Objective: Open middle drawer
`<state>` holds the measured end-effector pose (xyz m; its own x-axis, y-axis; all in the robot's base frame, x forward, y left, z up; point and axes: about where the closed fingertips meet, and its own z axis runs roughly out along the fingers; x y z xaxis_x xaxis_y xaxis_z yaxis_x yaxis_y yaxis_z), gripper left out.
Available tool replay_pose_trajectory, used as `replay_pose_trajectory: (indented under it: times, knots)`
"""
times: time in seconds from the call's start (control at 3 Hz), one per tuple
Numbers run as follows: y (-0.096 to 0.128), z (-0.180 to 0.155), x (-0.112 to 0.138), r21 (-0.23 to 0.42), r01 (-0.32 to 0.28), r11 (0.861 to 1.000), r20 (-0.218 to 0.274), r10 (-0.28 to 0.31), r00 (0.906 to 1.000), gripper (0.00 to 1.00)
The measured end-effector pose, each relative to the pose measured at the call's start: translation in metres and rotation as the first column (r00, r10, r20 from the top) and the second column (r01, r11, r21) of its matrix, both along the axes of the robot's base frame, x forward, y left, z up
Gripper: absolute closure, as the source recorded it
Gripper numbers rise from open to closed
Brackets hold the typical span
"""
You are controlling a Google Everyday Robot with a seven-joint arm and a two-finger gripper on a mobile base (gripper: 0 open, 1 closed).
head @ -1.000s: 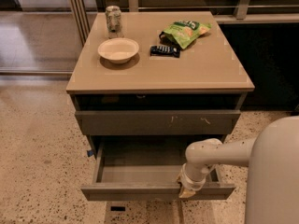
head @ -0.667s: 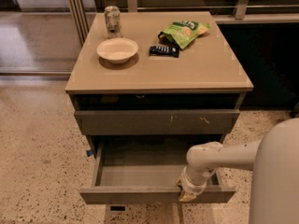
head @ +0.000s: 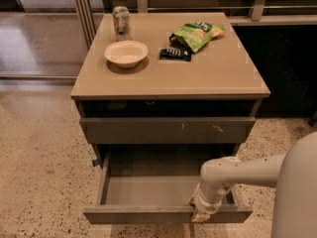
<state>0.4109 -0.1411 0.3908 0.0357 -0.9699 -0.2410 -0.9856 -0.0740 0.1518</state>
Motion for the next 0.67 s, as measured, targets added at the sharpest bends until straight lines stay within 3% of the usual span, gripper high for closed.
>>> replay_pose_trajectory:
  times: [0.33, 0.67]
  knots:
    - [0.0, 0.001, 0.0, 0.0, 0.0, 1.0, 0.0, 0.0, 1.0, 1.0]
    - [0.0, 0.001, -0.022, 0.015, 0.028, 1.0, -0.027, -0.028, 0.9993, 1.0]
